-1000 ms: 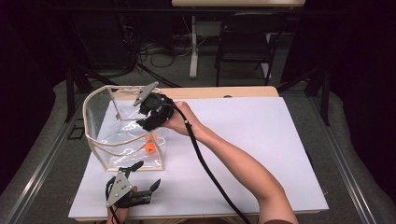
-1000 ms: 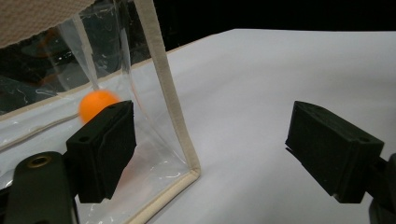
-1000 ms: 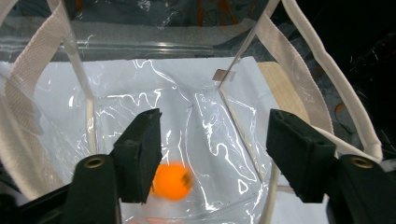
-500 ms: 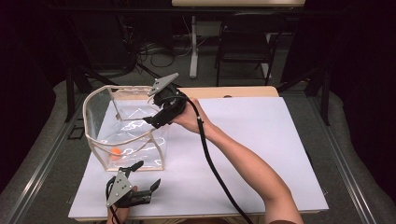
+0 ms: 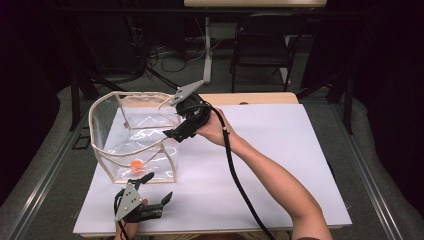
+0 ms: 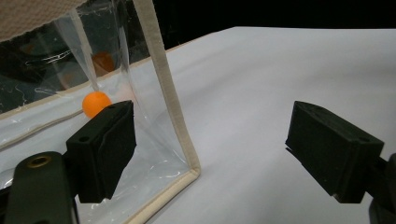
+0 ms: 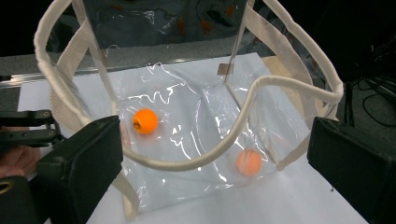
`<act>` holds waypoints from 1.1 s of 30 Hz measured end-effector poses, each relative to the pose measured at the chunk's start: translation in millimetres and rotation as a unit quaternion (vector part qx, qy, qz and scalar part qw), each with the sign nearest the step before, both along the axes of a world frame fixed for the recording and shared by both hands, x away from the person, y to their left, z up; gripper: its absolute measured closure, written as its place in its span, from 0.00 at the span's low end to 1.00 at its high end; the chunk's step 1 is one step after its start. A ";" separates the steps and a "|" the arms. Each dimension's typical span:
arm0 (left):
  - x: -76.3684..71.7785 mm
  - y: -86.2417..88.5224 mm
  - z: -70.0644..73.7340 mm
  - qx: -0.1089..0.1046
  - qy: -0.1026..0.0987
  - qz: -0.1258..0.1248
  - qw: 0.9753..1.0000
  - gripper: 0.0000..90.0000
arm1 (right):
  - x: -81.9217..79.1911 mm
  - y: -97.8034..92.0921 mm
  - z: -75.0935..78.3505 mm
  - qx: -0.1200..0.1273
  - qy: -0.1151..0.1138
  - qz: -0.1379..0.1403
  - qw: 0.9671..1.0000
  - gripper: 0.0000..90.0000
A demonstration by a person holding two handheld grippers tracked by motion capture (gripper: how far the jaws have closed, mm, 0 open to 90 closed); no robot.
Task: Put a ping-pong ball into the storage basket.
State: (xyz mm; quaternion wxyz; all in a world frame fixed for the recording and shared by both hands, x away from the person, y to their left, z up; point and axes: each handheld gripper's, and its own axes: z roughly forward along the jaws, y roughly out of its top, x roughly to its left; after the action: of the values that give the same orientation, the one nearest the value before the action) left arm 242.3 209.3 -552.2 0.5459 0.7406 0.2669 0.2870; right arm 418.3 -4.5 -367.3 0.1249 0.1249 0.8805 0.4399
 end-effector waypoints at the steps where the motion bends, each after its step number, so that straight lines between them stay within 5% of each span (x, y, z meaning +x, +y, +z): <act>1: -0.3 0.4 0.1 0.000 0.000 0.001 1.000 0.18 | -0.4 -1.7 -0.2 0.002 0.002 -0.001 1.000 0.03; 33: -0.6 0.6 0.5 0.001 -0.002 0.002 1.000 0.18 | -15.5 -63.8 -33.5 -0.009 0.021 -0.025 0.999 0.00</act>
State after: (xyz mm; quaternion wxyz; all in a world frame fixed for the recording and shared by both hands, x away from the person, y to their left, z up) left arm 241.6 209.9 -551.7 0.5453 0.7399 0.2673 0.2893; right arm 402.8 -68.3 -400.8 0.1188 0.1551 0.8833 0.4262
